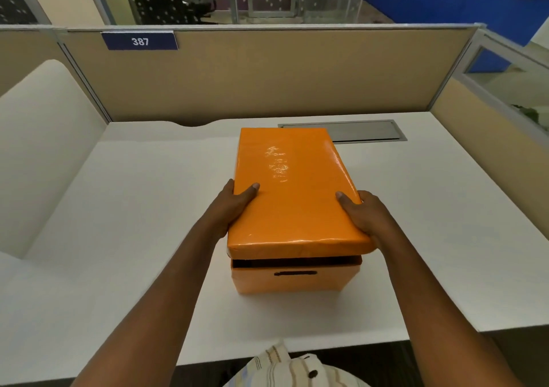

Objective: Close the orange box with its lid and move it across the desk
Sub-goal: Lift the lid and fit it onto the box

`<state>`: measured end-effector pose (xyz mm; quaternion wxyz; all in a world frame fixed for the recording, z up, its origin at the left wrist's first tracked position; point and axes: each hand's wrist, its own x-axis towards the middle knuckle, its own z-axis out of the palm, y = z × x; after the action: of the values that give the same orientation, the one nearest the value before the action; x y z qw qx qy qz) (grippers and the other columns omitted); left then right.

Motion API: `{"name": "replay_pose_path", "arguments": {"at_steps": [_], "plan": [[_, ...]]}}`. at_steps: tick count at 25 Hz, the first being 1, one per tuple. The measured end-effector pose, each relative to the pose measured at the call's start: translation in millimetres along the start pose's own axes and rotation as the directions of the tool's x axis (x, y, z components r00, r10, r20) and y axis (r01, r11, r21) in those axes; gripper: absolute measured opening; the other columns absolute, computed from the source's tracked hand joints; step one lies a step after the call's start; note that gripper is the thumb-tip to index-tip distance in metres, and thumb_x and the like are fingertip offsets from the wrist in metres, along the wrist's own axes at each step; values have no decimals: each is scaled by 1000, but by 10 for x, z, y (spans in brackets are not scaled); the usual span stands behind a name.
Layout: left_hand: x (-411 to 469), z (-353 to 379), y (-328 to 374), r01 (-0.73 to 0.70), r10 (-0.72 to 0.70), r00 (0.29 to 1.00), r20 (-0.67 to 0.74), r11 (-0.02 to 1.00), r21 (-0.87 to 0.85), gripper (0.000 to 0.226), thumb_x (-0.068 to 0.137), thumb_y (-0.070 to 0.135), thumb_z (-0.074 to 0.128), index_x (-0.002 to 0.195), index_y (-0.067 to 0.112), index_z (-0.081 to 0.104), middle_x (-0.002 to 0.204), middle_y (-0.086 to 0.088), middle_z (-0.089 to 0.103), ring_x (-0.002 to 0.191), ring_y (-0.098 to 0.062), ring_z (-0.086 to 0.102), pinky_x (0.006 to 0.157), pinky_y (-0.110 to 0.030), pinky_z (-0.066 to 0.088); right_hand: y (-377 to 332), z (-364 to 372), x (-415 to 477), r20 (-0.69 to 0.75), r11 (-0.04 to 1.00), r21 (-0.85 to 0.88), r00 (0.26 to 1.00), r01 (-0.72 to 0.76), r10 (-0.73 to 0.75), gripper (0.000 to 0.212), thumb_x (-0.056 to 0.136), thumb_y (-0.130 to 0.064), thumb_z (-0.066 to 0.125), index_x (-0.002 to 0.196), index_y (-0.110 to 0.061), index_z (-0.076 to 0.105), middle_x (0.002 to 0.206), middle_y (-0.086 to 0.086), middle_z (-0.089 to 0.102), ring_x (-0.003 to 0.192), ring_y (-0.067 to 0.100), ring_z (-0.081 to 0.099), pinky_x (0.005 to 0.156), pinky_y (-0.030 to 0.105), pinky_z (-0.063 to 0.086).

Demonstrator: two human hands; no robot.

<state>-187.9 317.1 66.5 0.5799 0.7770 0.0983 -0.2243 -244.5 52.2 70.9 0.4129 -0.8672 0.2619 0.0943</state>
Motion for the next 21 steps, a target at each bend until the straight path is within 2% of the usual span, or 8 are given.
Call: {"name": "replay_pose_path", "arguments": {"at_steps": [3,7,15,21], "plan": [[35,-9,11,32,-32,999,-5,999,3,79,84,58,52,147,21,22,145,-11,44,120,-36,53,84,-47,48,-6,2,7,-1,1000,-27,1000,-13,13,70,86,-60,43,140,-16,34,140,14,48,118,40,53,93,50,44],[66,-4,-12,51,-51,999,-10,999,9,76,86,57,52,146,20,25,143,-12,46,121,-37,53,91,-51,47,-8,5,18,13,999,-41,1000,-6,6,69,87,-60,42,140,-16,34,140,14,48,118,40,52,94,51,44],[63,31,-91,7,-5,999,-40,999,42,78,86,57,52,148,21,20,147,-11,41,124,-38,50,99,-57,45,72,75,-3,-18,1000,-22,1000,11,-12,69,87,-59,44,139,-15,36,140,14,48,119,40,52,95,50,43],[73,44,-252,-1,2,1000,-13,1000,19,76,88,55,50,149,24,16,149,-10,39,124,-37,50,99,-57,45,183,201,-27,-47,1000,26,999,10,-9,69,86,-59,46,140,-16,37,140,13,49,120,39,52,97,51,43]]}}
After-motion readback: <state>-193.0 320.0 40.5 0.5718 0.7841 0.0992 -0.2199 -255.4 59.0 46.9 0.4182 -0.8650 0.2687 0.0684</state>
